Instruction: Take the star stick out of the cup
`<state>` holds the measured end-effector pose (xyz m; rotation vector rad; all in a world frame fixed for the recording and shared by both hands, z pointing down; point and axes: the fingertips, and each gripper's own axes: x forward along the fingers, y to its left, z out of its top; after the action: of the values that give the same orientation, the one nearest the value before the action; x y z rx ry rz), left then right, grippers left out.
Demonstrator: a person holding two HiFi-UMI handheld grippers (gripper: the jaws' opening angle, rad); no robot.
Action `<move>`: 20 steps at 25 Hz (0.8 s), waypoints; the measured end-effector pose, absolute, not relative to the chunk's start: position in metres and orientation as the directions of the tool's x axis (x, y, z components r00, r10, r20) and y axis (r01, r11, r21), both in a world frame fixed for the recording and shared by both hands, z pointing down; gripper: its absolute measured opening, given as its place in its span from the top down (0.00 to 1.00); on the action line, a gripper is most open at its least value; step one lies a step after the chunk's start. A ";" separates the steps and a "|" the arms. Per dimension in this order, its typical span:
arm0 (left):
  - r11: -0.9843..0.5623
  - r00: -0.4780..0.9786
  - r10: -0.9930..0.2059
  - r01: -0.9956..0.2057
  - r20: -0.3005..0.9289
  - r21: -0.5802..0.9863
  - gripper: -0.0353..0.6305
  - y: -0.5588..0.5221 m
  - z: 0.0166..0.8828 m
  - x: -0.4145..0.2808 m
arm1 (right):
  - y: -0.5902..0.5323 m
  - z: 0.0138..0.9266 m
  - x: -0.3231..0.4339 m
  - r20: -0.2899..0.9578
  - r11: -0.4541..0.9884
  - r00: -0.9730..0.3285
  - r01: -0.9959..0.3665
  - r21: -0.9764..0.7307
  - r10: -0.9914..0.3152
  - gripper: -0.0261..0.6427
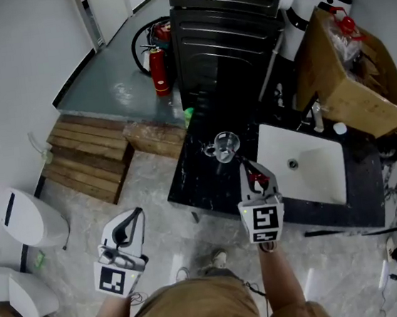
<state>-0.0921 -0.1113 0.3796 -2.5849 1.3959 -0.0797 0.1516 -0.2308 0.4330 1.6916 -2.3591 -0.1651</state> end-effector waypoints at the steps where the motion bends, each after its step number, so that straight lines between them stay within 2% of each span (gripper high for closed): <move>1: -0.534 0.553 -0.832 -0.821 -0.048 -0.203 0.95 -0.111 0.380 -0.092 | -0.229 0.431 0.151 0.119 0.326 -0.306 -0.918 0.226 -0.945 0.94; 12: -0.546 0.567 -0.822 -0.812 -0.060 -0.206 0.95 -0.103 0.378 -0.092 | -0.214 0.412 0.149 0.061 0.308 -0.302 -0.924 0.226 -0.951 0.94; 20: -0.561 0.581 -0.811 -0.805 -0.065 -0.195 0.95 -0.099 0.379 -0.085 | -0.196 0.411 0.148 0.093 0.330 -0.317 -0.918 0.220 -0.944 0.94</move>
<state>-0.0854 -0.0989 0.3788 -2.6081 1.3499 -0.0470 0.1481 -0.1960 0.4110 1.6984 -2.3876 -0.1861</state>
